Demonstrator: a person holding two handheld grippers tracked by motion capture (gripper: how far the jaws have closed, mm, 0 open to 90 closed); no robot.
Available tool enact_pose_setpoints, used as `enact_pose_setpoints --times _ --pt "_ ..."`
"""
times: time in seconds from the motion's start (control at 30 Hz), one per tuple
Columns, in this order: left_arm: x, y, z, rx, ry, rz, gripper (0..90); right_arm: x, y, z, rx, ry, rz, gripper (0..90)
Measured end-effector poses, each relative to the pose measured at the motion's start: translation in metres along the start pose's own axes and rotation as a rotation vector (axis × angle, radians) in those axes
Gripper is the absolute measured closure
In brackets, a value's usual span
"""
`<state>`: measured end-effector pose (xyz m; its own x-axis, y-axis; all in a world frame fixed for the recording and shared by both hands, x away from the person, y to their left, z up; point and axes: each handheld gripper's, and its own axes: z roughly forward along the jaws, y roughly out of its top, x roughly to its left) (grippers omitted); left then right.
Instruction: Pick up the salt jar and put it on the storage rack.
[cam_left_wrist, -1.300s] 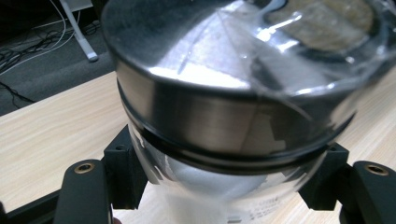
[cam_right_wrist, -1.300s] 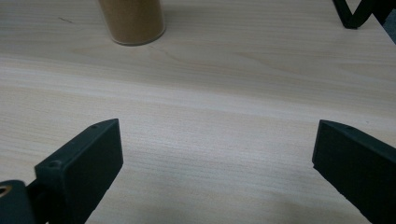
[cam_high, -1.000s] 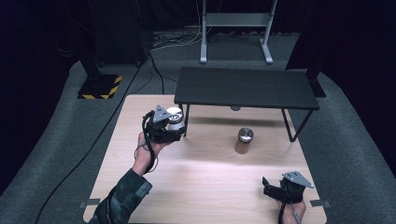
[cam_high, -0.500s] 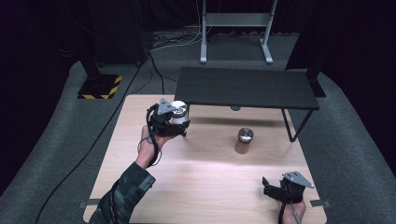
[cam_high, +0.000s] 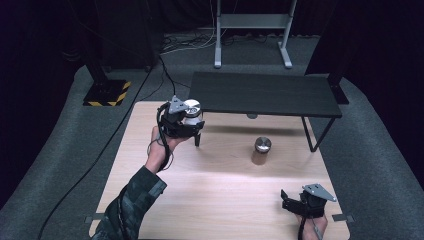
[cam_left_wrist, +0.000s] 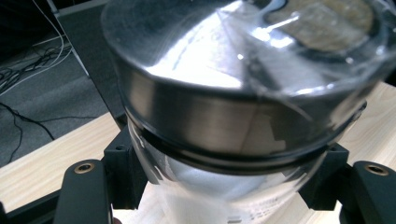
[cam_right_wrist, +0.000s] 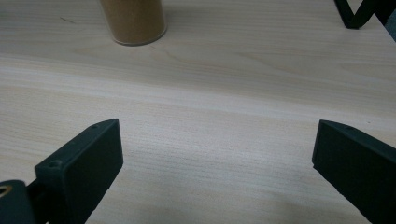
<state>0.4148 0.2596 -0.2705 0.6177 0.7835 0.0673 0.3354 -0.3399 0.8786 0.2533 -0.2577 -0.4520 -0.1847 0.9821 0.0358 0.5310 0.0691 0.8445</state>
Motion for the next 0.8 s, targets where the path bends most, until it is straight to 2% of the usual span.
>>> enact_pose_setpoints --times 0.67,0.8 --pt "-0.002 0.035 0.004 -0.022 -0.018 0.036 30.9 -0.001 0.000 0.000 -0.002 0.004 -0.001 0.7" --pt "-0.003 0.045 0.007 -0.026 -0.025 0.045 30.9 -0.001 -0.001 0.000 -0.003 0.004 0.001 0.7"
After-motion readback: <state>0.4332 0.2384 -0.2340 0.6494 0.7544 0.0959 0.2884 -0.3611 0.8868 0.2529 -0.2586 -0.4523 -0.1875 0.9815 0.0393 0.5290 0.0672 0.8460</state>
